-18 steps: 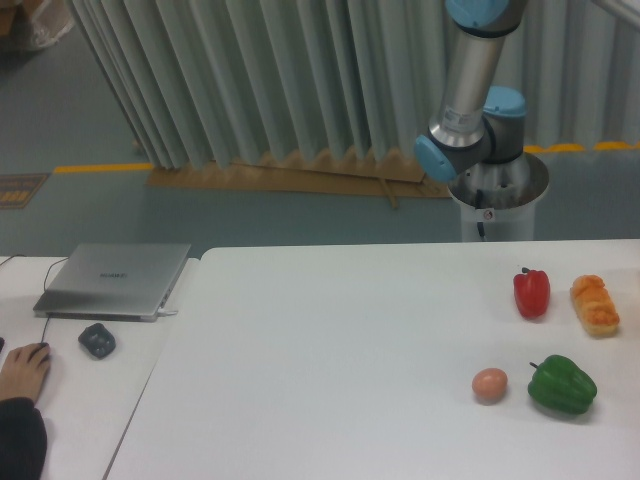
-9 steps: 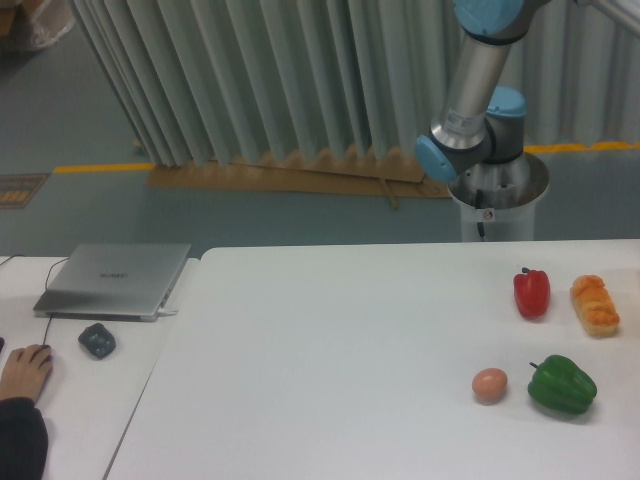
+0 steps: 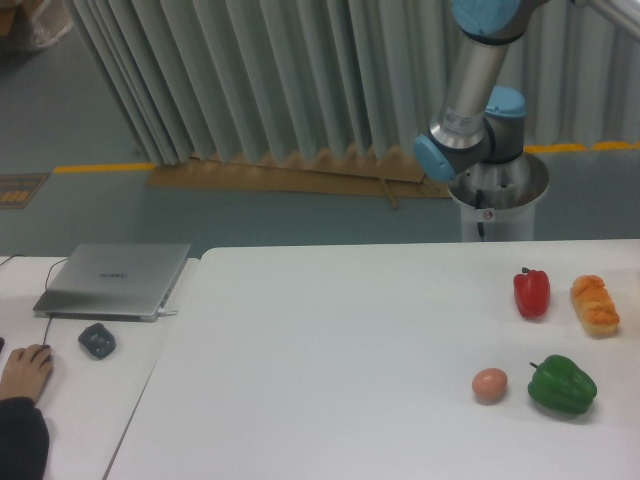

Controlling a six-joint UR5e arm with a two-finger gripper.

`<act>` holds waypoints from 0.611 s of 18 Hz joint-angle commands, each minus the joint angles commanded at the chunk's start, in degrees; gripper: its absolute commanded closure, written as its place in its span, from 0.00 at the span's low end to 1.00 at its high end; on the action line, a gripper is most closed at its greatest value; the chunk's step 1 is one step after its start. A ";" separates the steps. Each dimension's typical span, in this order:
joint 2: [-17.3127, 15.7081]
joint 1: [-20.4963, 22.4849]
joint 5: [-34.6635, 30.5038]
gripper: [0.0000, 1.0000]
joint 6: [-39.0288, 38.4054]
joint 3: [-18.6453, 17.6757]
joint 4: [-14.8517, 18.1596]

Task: Place the yellow pepper in a basket

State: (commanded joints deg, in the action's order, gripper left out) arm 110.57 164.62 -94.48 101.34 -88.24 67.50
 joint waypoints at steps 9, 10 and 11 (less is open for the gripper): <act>-2.72 -5.62 -0.35 0.00 -7.21 -0.26 0.96; -3.08 -6.50 -0.26 0.00 -8.52 -0.26 2.27; -3.60 -7.03 -0.18 0.00 -10.10 0.00 3.68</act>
State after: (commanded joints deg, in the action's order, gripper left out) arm 106.97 157.59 -94.66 91.25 -88.24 71.18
